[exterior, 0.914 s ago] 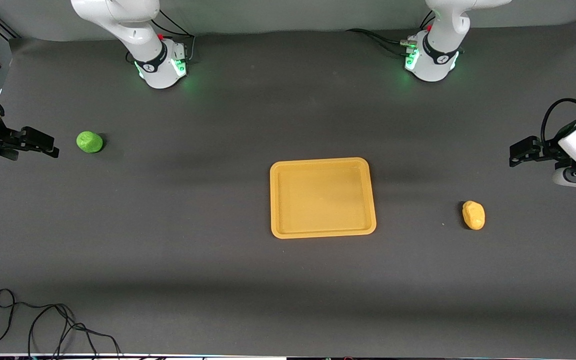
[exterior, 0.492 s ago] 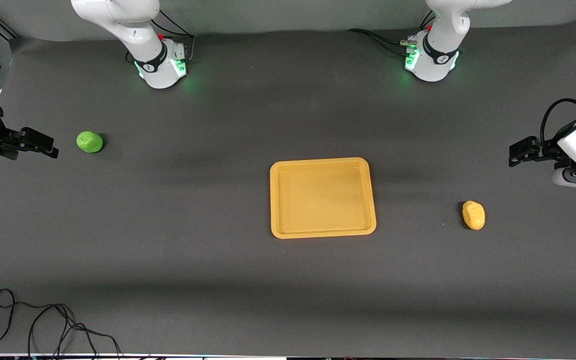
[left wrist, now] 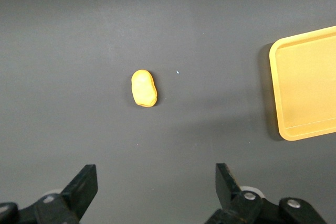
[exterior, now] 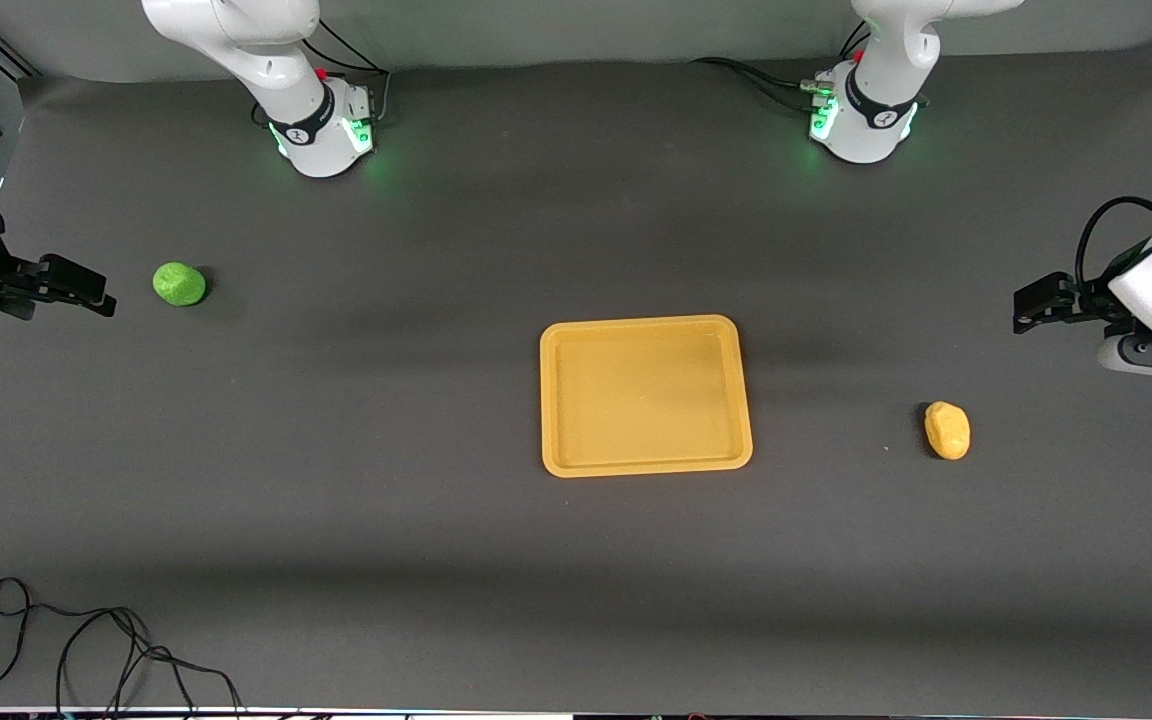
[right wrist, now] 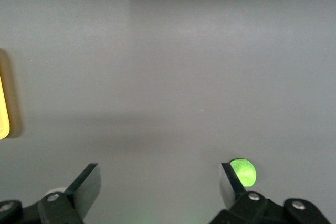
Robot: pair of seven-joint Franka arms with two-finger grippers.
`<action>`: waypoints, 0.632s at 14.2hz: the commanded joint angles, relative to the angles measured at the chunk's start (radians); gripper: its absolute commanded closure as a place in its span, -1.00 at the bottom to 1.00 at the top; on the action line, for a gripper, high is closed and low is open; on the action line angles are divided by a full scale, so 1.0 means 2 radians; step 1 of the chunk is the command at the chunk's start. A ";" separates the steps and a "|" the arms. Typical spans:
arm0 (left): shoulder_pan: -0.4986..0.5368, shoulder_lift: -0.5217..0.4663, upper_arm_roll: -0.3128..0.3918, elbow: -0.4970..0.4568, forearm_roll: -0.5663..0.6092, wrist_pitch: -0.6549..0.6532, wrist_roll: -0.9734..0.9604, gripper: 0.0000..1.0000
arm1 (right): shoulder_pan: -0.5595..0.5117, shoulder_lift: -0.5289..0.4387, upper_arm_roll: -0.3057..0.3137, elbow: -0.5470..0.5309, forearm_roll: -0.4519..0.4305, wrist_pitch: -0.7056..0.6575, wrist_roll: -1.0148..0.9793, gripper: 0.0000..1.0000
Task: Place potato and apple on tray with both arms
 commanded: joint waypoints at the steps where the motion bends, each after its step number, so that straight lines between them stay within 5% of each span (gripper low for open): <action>1: -0.007 0.001 0.003 0.006 0.007 -0.007 -0.010 -1.00 | -0.001 -0.010 0.003 -0.025 -0.004 0.009 0.006 -1.00; 4: -0.007 0.001 0.003 0.007 0.007 -0.006 -0.010 -1.00 | -0.002 -0.020 -0.028 -0.058 -0.005 0.032 0.001 -1.00; 9: -0.007 0.002 0.003 0.006 0.007 -0.003 -0.010 -1.00 | -0.002 -0.135 -0.061 -0.190 -0.047 0.074 -0.006 -1.00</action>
